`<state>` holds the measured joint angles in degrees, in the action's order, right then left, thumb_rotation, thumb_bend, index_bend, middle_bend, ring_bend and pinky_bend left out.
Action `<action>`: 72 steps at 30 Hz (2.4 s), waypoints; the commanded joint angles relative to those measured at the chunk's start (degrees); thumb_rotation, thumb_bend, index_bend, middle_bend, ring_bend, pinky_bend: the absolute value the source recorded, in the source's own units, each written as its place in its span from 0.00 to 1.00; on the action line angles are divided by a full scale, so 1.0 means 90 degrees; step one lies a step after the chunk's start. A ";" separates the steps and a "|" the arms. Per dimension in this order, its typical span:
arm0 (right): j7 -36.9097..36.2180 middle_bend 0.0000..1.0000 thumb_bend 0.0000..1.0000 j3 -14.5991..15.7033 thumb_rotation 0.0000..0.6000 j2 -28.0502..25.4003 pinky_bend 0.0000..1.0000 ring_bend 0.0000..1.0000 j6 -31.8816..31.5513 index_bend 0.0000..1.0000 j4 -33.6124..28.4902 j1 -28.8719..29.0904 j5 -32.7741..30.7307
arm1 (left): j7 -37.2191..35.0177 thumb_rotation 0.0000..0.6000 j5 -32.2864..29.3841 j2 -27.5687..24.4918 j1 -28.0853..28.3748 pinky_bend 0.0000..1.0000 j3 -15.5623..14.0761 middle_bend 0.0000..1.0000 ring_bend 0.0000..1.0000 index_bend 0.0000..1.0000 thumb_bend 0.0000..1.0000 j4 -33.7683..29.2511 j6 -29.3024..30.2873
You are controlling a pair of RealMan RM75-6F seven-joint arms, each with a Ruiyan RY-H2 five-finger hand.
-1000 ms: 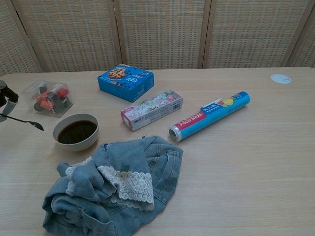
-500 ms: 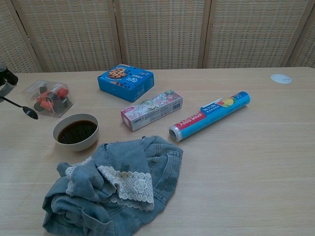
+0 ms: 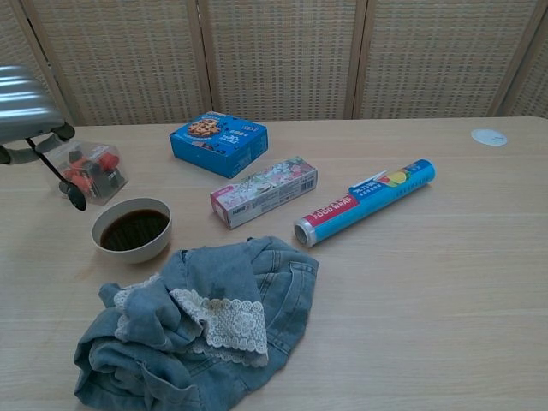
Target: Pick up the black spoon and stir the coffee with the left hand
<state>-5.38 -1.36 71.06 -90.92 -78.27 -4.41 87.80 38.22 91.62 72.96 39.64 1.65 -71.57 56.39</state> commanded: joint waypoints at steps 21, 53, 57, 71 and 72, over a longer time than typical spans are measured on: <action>-0.0308 0.16 0.21 -0.0038 1.00 0.0071 0.00 0.00 0.0068 0.17 0.0285 -0.0024 -0.0136 | 0.2174 1.00 0.0087 0.1289 0.0866 0.72 0.0082 0.84 0.71 0.68 0.41 0.0324 -0.0928; -0.0126 0.16 0.21 -0.0081 1.00 0.0046 0.00 0.00 0.0165 0.17 0.0186 -0.0031 -0.0263 | 0.1921 1.00 -0.0520 0.1824 0.1027 0.72 -0.0016 0.84 0.71 0.69 0.42 0.1419 -0.1035; -0.0120 0.16 0.21 -0.0074 1.00 0.0044 0.00 0.00 0.0153 0.17 0.0174 -0.0028 -0.0234 | 0.1831 1.00 -0.0459 0.1638 0.0928 0.72 -0.0157 0.84 0.71 0.70 0.42 0.1224 -0.0934; -0.0279 0.16 0.21 -0.0080 1.00 0.0070 0.00 0.00 0.0152 0.17 0.0306 -0.0063 -0.0281 | 0.2064 1.00 -0.0508 0.1703 0.1010 0.72 -0.0151 0.84 0.71 0.70 0.42 0.0894 -0.0975; -0.0291 0.16 0.21 -0.0080 1.00 0.0072 0.00 0.00 0.0150 0.17 0.0318 -0.0069 -0.0288 | 0.2100 1.00 -0.0533 0.1743 0.1032 0.72 -0.0129 0.84 0.71 0.70 0.42 0.0908 -0.0994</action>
<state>-7.98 -2.08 71.70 -89.56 -75.42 -5.01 85.23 56.88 87.05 88.36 48.71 0.27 -63.48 47.65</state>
